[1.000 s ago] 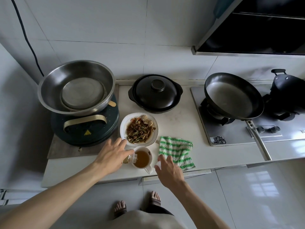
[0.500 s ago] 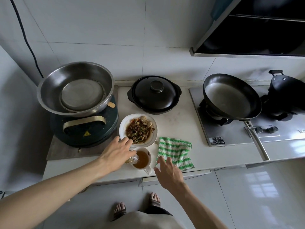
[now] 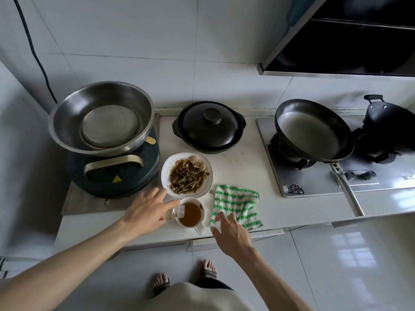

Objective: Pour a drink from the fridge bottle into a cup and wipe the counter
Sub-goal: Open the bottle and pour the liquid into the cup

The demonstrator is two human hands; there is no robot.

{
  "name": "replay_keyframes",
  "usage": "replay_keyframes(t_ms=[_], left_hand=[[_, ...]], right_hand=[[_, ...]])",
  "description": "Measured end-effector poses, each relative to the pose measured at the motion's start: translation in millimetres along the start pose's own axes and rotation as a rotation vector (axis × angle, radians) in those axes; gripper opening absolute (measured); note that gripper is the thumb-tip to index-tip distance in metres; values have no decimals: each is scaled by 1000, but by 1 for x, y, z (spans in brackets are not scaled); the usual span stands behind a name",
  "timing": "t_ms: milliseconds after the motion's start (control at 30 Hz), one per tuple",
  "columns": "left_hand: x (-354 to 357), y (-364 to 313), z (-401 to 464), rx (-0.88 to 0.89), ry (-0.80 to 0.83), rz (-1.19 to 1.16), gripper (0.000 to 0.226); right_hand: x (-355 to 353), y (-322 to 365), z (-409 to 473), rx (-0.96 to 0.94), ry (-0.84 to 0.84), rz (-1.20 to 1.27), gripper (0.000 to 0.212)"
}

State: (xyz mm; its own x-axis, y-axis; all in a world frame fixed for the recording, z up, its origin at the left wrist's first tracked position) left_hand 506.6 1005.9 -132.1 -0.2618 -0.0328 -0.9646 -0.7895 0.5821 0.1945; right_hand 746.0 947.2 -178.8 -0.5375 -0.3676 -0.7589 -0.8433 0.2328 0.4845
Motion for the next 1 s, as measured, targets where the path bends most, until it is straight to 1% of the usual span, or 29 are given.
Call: replay_keyframes(t_ms=[133,200,333,400,500,633,700,800,867,900,933,1000], left_hand=[[3,4,-12,-63,-30,-168,81],[-2,5,-15,-76,-30,-272,78],[-13,11,-20,-140,-67,-472,70],[-23,14,-22,-140,-128,-532,71],[-40,17,-24,-113,-218,-571,73],[-56,20,-25,-59,-278,-533,76],[-60,24,-26,-42,-302,-491,77],[-63,31,-29,-24,-294,-435,77],[-65,35,-32,-7,-291,-395,73],[-66,37,-33,-11,-297,-386,71],[-67,39,-34,-32,-306,-379,70],[-70,39,-33,-73,-315,-364,66]], right_hand=[[-10,7,-7,-30,-9,10,34],[-25,18,-9,-62,-50,53,36],[-68,63,-13,-245,-114,311,40],[-91,92,-16,-356,-121,376,42],[-114,130,-20,-524,-91,342,46],[-122,156,-21,-624,-19,214,47],[-121,161,-20,-641,18,176,47],[-119,169,-20,-663,42,84,48],[-118,172,-20,-663,42,57,42],[-119,173,-19,-641,23,71,34],[-119,174,-16,-597,-8,108,31],[-114,173,-7,-423,-76,165,50]])
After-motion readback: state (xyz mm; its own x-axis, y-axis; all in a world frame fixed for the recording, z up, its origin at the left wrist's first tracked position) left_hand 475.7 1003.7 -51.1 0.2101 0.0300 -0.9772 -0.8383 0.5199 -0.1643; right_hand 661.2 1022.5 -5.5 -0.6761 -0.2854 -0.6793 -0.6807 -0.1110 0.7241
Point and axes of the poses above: each hand's wrist, its own z-axis towards the middle knuckle, its own x-axis out of the palm, y = z × x, the point moved 4 cm from there along z, towards the middle knuckle, and after that the axes turned 13 degrees about z, right-handed, at the moved point
